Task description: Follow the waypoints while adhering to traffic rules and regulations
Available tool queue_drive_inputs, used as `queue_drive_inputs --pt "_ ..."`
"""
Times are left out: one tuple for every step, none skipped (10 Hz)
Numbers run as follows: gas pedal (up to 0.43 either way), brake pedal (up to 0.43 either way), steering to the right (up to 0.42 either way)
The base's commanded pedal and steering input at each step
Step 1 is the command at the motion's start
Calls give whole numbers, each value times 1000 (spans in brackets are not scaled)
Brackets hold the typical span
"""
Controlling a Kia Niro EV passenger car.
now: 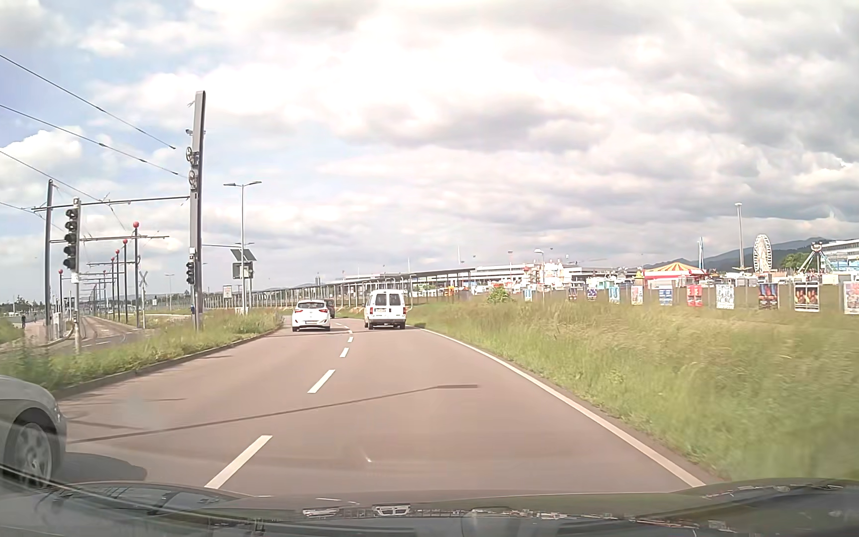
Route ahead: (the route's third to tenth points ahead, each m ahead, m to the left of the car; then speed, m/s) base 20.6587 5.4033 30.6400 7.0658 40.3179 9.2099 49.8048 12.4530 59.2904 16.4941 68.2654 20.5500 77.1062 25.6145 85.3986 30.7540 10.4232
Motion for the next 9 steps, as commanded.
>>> queue_drive_inputs --pt "47 0 -34" --pt "59 0 -32" --pt "59 0 -31" --pt "59 0 -31" --pt "59 0 -30" --pt "59 0 -30" --pt "59 0 -30" --pt "59 0 -30" --pt "59 0 -30"
